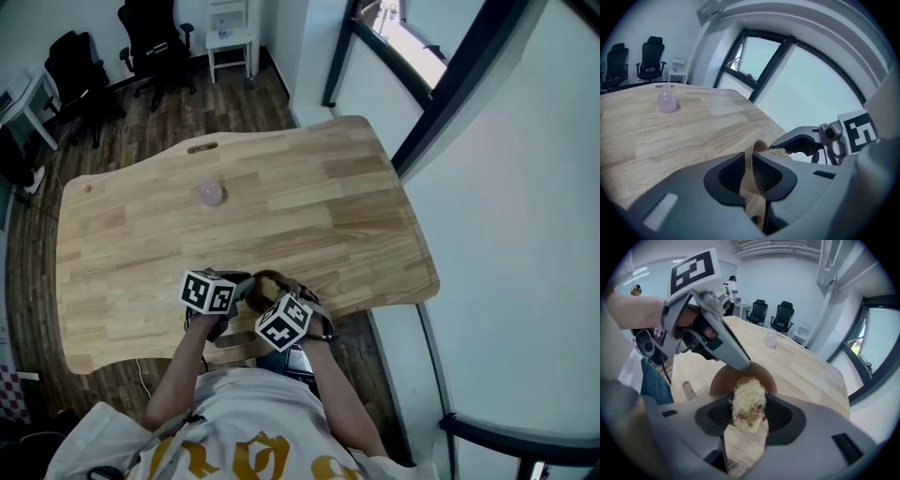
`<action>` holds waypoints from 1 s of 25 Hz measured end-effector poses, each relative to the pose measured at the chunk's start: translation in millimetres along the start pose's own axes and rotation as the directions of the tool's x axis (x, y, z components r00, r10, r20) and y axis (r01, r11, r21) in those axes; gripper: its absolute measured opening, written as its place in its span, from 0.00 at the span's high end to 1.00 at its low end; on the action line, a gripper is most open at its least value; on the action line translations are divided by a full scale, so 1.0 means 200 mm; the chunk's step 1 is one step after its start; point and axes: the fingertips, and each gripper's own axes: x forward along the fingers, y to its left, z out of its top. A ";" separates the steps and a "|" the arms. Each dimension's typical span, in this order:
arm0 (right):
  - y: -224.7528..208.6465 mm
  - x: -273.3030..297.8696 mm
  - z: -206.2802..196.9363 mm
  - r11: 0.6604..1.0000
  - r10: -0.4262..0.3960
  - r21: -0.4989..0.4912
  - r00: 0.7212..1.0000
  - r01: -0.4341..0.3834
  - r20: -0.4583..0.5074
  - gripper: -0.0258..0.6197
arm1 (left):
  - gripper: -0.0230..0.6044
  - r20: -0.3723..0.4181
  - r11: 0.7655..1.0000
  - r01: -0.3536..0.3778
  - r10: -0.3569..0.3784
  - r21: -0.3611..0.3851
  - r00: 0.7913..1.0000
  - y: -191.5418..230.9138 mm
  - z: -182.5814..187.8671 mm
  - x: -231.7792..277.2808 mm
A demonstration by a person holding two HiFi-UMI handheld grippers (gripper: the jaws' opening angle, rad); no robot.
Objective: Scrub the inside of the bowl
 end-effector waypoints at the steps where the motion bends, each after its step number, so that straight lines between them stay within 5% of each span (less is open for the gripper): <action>1: -0.01 0.01 0.00 1.000 -0.005 0.005 1.000 0.005 -0.008 0.67 | 0.90 0.000 1.000 0.001 -0.001 -0.005 1.000 0.01 0.00 0.00; 5: 0.09 0.04 -0.01 0.993 0.113 -0.031 0.993 -0.114 -0.030 0.68 | 0.90 -0.006 1.000 -0.008 0.008 -0.027 1.000 0.06 -0.01 0.01; 10: 0.00 0.06 0.00 1.000 0.008 -0.001 1.000 -0.008 -0.027 0.67 | 0.89 0.023 0.997 0.015 -0.013 -0.071 1.000 0.07 0.00 0.00; 19: 0.04 0.10 0.05 0.996 0.090 0.003 0.996 -0.090 -0.012 0.67 | 0.89 0.044 0.991 0.017 -0.012 -0.134 0.999 0.16 -0.01 -0.02; 25: 0.00 0.10 0.10 0.977 0.097 0.177 0.989 -0.116 0.112 0.67 | 0.90 0.077 0.974 0.031 -0.014 -0.224 0.997 0.25 -0.04 -0.02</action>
